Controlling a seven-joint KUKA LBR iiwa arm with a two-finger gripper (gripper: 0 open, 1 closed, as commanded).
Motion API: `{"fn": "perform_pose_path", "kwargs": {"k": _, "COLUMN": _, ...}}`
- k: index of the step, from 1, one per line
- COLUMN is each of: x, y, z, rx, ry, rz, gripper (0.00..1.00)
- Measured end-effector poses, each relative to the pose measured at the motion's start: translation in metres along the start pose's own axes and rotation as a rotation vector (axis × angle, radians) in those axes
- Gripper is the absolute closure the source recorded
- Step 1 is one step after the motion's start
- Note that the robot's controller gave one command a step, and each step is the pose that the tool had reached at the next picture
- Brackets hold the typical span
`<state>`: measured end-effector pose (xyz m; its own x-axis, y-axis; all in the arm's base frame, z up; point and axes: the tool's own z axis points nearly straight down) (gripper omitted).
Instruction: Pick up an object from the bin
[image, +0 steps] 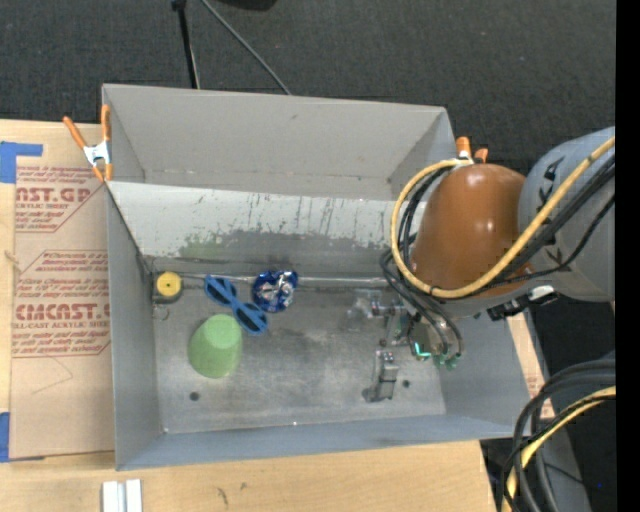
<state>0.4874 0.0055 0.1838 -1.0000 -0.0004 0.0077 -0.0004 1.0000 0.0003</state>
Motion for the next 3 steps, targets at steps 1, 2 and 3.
{"fn": "perform_pose_path", "kwargs": {"k": 1, "x": -0.068, "y": -0.112, "z": 0.033, "rx": 0.004, "ry": -0.011, "rz": -0.115, "gripper": 0.0}}
{"fn": "perform_pose_path", "kwargs": {"k": 2, "x": -0.063, "y": -0.136, "z": 0.105, "rx": -0.001, "ry": -0.01, "rz": 0.104, "gripper": 0.0}}
{"fn": "perform_pose_path", "kwargs": {"k": 3, "x": -0.08, "y": -0.142, "z": 0.112, "rx": -0.002, "ry": -0.014, "rz": 0.207, "gripper": 0.0}}
